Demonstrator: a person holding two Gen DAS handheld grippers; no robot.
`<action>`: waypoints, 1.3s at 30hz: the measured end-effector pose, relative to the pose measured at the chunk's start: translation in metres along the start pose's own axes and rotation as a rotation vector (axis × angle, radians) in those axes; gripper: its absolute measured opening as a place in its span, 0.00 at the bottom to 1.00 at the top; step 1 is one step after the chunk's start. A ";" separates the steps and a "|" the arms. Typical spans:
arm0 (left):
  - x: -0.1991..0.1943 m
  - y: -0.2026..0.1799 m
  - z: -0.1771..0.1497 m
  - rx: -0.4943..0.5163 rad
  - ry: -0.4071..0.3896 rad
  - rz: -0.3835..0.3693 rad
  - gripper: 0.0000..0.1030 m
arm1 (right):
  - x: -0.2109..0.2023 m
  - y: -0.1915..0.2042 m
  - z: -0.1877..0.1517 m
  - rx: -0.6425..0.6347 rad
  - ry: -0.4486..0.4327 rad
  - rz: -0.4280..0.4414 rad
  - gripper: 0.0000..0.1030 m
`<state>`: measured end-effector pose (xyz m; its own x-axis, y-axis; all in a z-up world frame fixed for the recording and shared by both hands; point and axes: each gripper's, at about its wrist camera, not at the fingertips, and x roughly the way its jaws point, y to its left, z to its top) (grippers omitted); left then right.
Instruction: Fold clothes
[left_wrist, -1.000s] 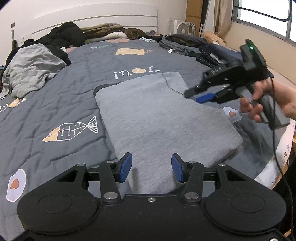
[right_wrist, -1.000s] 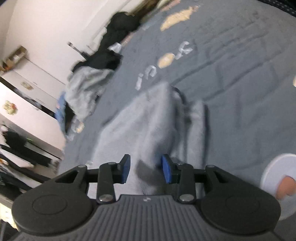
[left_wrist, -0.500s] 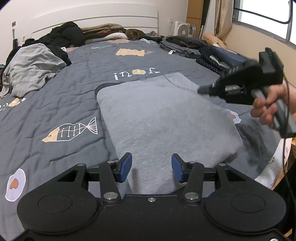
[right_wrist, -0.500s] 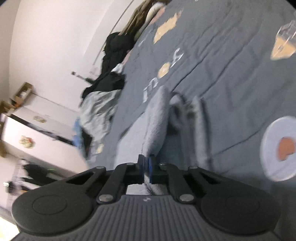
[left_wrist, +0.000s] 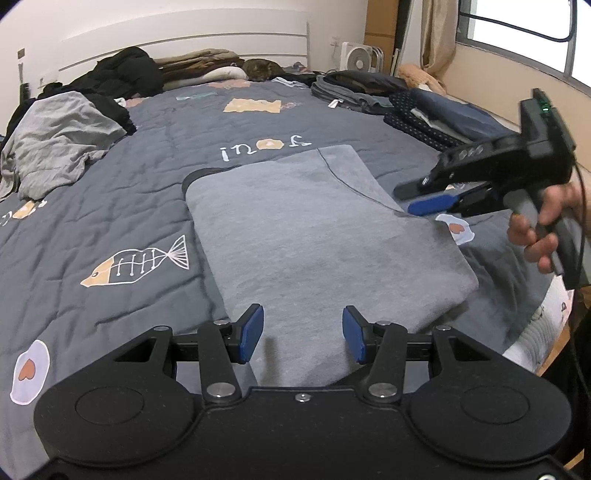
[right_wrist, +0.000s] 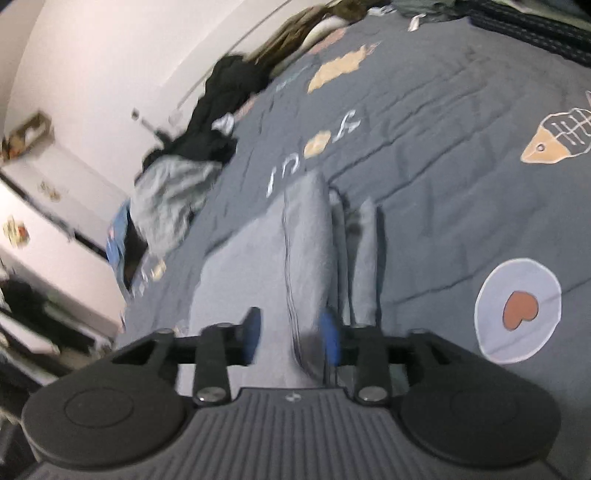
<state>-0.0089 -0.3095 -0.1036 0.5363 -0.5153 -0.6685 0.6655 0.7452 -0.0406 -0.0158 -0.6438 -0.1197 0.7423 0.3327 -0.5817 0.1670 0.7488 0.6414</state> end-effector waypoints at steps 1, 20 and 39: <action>0.000 0.000 0.000 0.003 0.002 0.001 0.46 | 0.005 0.002 -0.002 -0.022 0.019 -0.021 0.37; -0.002 0.003 0.001 -0.012 -0.006 -0.005 0.46 | -0.002 -0.009 -0.012 0.003 0.044 -0.086 0.14; -0.002 0.005 0.000 -0.026 0.008 -0.002 0.46 | 0.062 -0.003 0.053 0.003 -0.037 0.080 0.35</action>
<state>-0.0066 -0.3043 -0.1027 0.5307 -0.5131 -0.6746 0.6526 0.7553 -0.0611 0.0639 -0.6552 -0.1312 0.7768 0.3697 -0.5098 0.1081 0.7192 0.6864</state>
